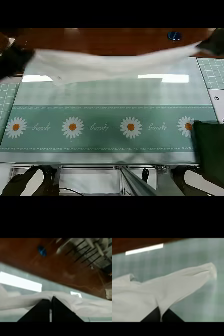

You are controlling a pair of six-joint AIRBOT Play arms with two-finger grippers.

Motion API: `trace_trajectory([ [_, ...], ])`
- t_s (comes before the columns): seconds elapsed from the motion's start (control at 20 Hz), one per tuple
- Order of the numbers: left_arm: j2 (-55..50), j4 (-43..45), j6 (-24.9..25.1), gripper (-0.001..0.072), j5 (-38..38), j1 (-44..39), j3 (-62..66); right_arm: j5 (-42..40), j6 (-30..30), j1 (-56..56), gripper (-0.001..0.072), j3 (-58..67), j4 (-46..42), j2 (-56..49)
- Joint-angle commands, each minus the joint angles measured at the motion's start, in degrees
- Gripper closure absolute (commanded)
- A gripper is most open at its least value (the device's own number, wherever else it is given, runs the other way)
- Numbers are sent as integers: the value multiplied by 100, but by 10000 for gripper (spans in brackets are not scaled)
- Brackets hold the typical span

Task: Fold the shirts.

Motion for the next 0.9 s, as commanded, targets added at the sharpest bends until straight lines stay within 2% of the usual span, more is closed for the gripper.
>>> trace_trajectory([
  [0.0, 219, -63, 44, 688, 374, 2, 1582, -153, 162, 13, 687, 1121, -369, 741],
  [0.2, 503, 146, 24, 688, 240, 2, 2671, -278, 184, 13, 687, 1427, -658, 1700],
  [0.35, 1043, 1364, -120, 688, 262, 2, 3056, -275, 190, 13, 687, 1451, -992, 2385],
  [0.5, 1777, 3108, -785, 688, 219, 2, 3082, -24, 372, 15, 687, 1451, -1506, 2905],
  [0.65, 2437, 4673, -1318, 687, -289, 2, 3080, 501, 682, 15, 687, 1432, -1928, 3161],
  [0.75, 2643, 5213, -1379, 687, -772, 2, 3080, 688, 748, 15, 687, 1287, -1998, 3250],
  [0.85, 2645, 5342, -1401, 687, -1093, 0, 2981, 813, 743, 20, 687, 1016, -1823, 3259],
])
